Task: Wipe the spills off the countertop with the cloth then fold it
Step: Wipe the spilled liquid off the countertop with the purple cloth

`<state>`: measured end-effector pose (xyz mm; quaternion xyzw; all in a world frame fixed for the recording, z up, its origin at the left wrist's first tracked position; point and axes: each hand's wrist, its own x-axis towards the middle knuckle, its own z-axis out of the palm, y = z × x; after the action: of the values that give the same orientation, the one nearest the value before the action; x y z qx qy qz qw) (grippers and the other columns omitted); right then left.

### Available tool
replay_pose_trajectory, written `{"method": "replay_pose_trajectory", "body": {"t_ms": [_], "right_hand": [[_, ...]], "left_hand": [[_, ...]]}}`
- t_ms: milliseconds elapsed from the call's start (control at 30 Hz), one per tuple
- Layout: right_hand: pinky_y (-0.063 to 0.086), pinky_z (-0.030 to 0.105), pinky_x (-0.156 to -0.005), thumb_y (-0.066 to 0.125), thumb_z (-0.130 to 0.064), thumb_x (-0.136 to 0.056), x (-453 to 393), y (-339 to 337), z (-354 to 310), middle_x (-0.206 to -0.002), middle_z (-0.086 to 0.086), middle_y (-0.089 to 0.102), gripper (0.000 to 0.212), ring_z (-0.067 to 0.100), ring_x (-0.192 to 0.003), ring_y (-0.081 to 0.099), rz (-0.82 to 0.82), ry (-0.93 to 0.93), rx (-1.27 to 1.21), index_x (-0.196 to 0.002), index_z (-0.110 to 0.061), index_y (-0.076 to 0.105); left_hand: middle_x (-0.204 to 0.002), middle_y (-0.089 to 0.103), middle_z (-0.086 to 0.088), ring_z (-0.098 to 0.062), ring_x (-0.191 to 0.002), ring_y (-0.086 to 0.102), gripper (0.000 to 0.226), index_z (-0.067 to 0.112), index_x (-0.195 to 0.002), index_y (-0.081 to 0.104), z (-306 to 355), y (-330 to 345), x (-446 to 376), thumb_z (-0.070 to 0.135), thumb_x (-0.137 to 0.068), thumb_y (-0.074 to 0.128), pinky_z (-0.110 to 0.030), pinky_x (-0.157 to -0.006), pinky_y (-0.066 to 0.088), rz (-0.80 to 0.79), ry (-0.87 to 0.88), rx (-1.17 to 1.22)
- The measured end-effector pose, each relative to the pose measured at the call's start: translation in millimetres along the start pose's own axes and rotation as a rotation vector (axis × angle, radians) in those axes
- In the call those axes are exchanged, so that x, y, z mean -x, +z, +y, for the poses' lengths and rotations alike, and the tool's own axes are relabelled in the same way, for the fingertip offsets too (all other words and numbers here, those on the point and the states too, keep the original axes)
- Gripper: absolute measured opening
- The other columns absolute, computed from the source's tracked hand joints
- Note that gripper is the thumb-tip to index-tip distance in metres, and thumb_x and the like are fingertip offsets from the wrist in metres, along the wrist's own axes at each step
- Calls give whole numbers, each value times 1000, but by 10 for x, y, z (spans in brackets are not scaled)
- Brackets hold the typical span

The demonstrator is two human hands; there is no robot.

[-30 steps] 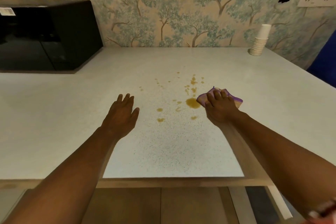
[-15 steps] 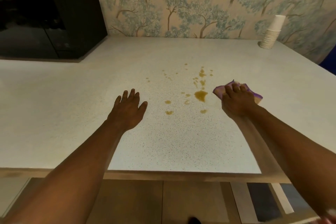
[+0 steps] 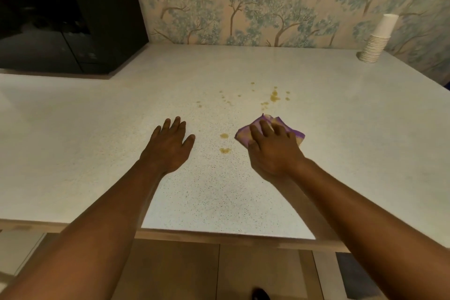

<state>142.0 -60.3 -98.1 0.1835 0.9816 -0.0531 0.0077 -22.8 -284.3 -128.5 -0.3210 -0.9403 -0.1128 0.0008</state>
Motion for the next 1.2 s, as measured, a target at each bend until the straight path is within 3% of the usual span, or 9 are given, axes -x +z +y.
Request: {"method": "replay_pose_trajectory", "body": {"t_ms": [100, 300, 500, 633, 733, 833, 1067, 1200], "right_hand": [[27, 54, -120, 16, -41, -101, 381, 93, 30, -166, 12, 29, 62, 40, -152, 26, 76, 27, 5, -158, -21, 31], [15, 59, -123, 11, -46, -98, 379, -29, 484, -168, 13, 22, 68, 47, -154, 15, 33, 158, 37, -160, -23, 26], [9, 57, -125, 24, -40, -106, -368, -176, 1021, -170, 12, 15, 58, 46, -155, 7, -30, 297, -49, -161, -21, 22], [5, 57, -125, 21, -38, -106, -1077, -268, 1347, -171, 13, 10, 60, 40, -157, 6, -141, 277, -74, -161, -17, 19], [7, 50, -127, 22, -41, -103, -1555, -360, 1535, -168, 15, 20, 63, 34, -157, 16, -146, 271, -94, -159, -12, 30], [11, 53, -125, 23, -35, -105, -1931, -327, 1660, -166, 17, 27, 57, 36, -155, 22, -102, 201, -79, -156, -11, 36], [4, 57, -125, 30, -41, -105, -2352, -359, 1362, -168, 21, 13, 63, 42, -156, 7, -117, 206, -89, -160, -11, 24], [7, 58, -125, 34, -38, -104, -2186, -351, 996, -169, 21, 11, 64, 45, -155, 9, -155, 70, -66, -160, -12, 22]], "left_hand": [[-164, 6, -7, -24, -150, 1, 66, 12, -154, 14, -3, -9, 3, 49, -99, 20, -40, -120, 1, -3, -5, -1], [-164, 4, -5, -22, -150, -1, 66, 14, -154, 13, -9, -14, 1, 50, -99, 18, -39, -120, 1, 1, 3, 5], [-164, 6, -2, -19, -150, 1, 66, 16, -154, 14, -11, 24, -17, 51, -99, 22, -36, -119, 1, 21, -3, 21], [-163, 6, 1, -15, -150, 0, 66, 17, -154, 15, -29, 10, -9, 52, -99, 24, -33, -119, 0, 33, -15, 48], [-163, 5, 4, -11, -149, -1, 66, 19, -154, 15, -31, 21, 2, 53, -98, 24, -30, -118, -1, 41, -18, 56], [-162, 6, 7, -7, -147, -2, 68, 22, -154, 16, -45, 33, -11, 57, -97, 24, -29, -118, -1, 49, -28, 68], [-161, 9, 11, -2, -146, 0, 69, 26, -154, 19, -23, 16, 10, 59, -94, 25, -26, -117, 2, 52, -46, 81], [-160, 11, 13, 0, -146, 2, 66, 26, -153, 21, -15, 18, 5, 55, -95, 32, -25, -117, 2, 54, -55, 116]]}}
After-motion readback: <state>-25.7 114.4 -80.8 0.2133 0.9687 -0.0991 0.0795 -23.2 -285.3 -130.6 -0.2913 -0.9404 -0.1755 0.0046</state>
